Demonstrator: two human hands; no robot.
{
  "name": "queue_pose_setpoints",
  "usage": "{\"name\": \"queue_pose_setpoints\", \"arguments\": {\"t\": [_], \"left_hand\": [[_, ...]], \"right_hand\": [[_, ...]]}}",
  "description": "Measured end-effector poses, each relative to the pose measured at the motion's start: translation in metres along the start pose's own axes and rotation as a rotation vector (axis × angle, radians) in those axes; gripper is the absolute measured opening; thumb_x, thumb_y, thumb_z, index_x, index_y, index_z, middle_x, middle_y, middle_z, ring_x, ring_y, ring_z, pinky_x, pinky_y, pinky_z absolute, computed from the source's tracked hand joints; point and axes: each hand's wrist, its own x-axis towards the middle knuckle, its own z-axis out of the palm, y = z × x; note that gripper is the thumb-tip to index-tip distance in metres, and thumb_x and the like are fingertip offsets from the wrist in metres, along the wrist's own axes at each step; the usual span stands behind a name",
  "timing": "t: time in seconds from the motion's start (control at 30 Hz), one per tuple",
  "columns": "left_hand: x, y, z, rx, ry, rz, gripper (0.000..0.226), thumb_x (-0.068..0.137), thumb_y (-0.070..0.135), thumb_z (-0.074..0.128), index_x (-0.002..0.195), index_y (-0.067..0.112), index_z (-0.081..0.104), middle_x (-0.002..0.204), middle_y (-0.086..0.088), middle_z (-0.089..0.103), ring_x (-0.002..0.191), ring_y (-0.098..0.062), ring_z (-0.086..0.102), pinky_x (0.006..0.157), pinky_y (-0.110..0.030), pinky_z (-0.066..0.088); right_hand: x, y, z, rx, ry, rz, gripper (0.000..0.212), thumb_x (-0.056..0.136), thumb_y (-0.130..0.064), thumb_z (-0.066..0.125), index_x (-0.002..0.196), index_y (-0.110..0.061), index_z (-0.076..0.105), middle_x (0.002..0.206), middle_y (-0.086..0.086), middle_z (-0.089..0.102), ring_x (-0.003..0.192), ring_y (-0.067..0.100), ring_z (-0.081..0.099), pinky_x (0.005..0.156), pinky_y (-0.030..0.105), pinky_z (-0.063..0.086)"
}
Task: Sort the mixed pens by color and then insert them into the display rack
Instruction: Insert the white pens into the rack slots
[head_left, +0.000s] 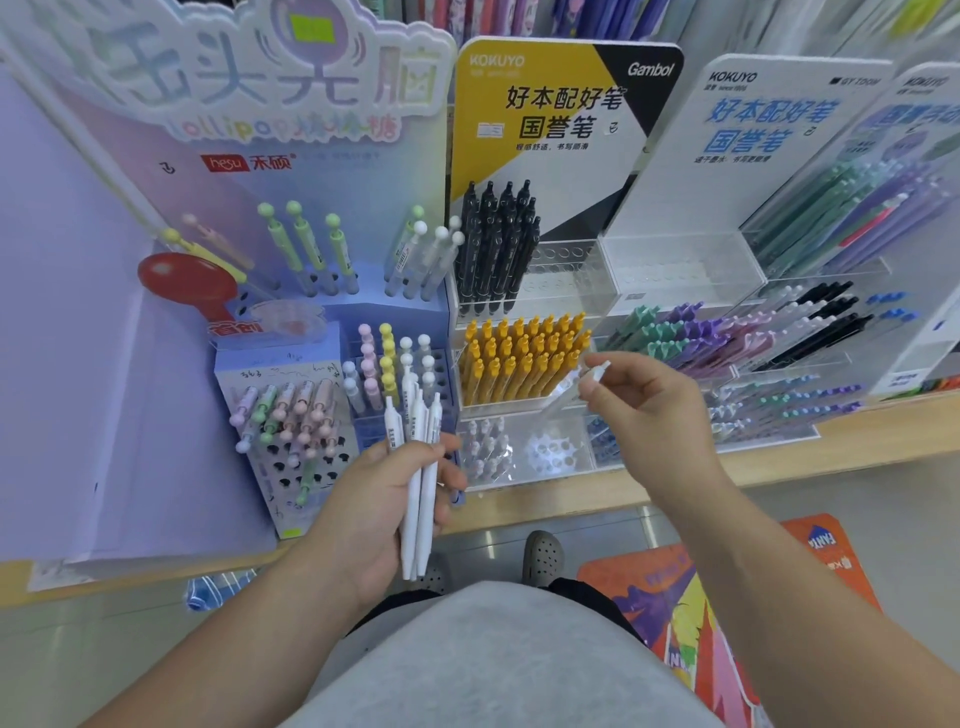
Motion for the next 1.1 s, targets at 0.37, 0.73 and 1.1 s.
{"name": "queue_pose_setpoints", "arguments": {"t": [0.37,0.73,1.1], "left_hand": [[0.003,0.002,-0.001,0.013,0.020,0.016,0.023,0.093,0.010,0.055,0.110,0.002,0.069,0.074,-0.015,0.062,0.052,-0.020,0.050,0.047,-0.027,0.041],[0.008,0.001,0.006,-0.012,0.061,0.036,0.022,0.094,0.010,0.054,0.108,0.004,0.069,0.072,-0.013,0.062,0.051,-0.019,0.051,0.046,-0.028,0.041],[0.013,0.007,0.012,-0.027,0.058,0.029,0.022,0.095,0.010,0.052,0.109,0.005,0.069,0.072,-0.013,0.061,0.051,-0.017,0.052,0.048,-0.028,0.043]], "right_hand": [[0.008,0.047,0.036,-0.508,-0.113,-0.311,0.023,0.086,-0.014,0.076,0.109,-0.017,0.075,0.095,-0.001,0.074,0.068,0.004,0.063,0.067,0.009,0.046],[0.018,0.055,0.038,-0.570,-0.189,-0.415,0.025,0.085,-0.017,0.077,0.110,-0.016,0.074,0.093,0.001,0.073,0.066,0.013,0.065,0.063,0.021,0.045],[0.023,0.067,0.043,-0.600,-0.196,-0.479,0.027,0.079,-0.016,0.083,0.105,-0.018,0.076,0.086,-0.002,0.074,0.060,0.010,0.063,0.062,0.018,0.044]]}}
